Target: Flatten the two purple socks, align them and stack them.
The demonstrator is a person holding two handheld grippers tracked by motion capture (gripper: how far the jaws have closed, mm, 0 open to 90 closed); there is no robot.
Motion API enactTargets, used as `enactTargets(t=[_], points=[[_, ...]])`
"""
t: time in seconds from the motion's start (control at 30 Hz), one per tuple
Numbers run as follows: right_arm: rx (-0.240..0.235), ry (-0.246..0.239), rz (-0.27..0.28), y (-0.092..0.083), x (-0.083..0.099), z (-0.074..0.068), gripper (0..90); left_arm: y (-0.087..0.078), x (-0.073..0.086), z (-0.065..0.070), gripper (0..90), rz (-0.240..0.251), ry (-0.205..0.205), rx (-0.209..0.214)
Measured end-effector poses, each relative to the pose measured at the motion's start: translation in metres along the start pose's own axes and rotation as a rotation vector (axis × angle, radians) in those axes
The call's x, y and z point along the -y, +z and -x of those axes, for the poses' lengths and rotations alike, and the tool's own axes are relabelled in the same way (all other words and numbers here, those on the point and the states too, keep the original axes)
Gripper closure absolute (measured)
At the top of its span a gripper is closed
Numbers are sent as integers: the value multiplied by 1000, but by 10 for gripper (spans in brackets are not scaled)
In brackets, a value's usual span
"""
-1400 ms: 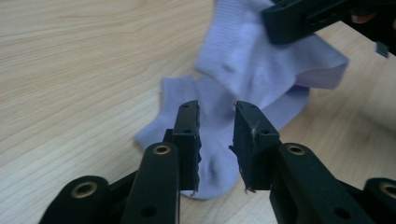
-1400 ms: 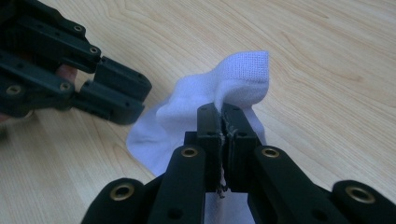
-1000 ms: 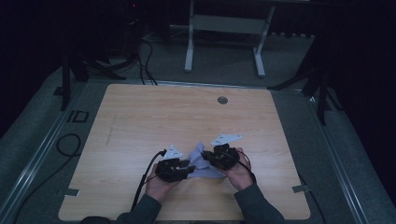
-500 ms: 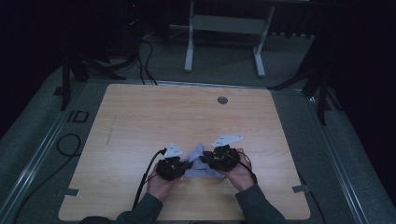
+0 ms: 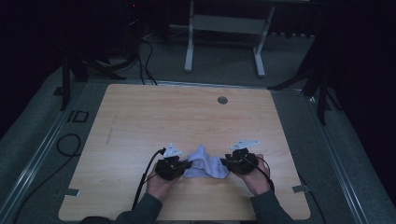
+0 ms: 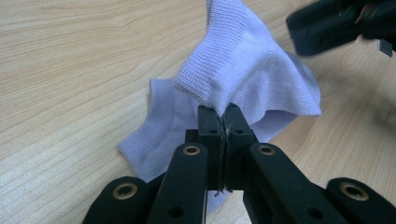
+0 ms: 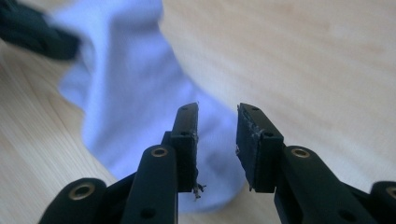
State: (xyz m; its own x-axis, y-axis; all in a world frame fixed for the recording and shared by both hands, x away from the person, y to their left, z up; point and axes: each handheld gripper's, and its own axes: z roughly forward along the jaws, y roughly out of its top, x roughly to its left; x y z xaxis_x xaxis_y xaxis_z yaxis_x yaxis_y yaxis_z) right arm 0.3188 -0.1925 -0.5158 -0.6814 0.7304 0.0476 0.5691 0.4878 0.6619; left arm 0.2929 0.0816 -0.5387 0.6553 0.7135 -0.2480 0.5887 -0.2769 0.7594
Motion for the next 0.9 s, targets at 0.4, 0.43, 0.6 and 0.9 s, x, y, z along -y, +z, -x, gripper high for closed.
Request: enactTargets(t=[0.4,0.43,0.6,0.9], points=[[12,35,-79,22,13,10,889,-4,2,-7,886,0,-20,-13],[12,34,-74,21,13,10,891,-5,2,-7,885,-1,-19,-17],[6,43,-36,12,8,9,891,-6,4,-10,885,-9,-28,-25],[14,61,1,9,5,14,891,-7,10,-14,885,-33,-43,-31]])
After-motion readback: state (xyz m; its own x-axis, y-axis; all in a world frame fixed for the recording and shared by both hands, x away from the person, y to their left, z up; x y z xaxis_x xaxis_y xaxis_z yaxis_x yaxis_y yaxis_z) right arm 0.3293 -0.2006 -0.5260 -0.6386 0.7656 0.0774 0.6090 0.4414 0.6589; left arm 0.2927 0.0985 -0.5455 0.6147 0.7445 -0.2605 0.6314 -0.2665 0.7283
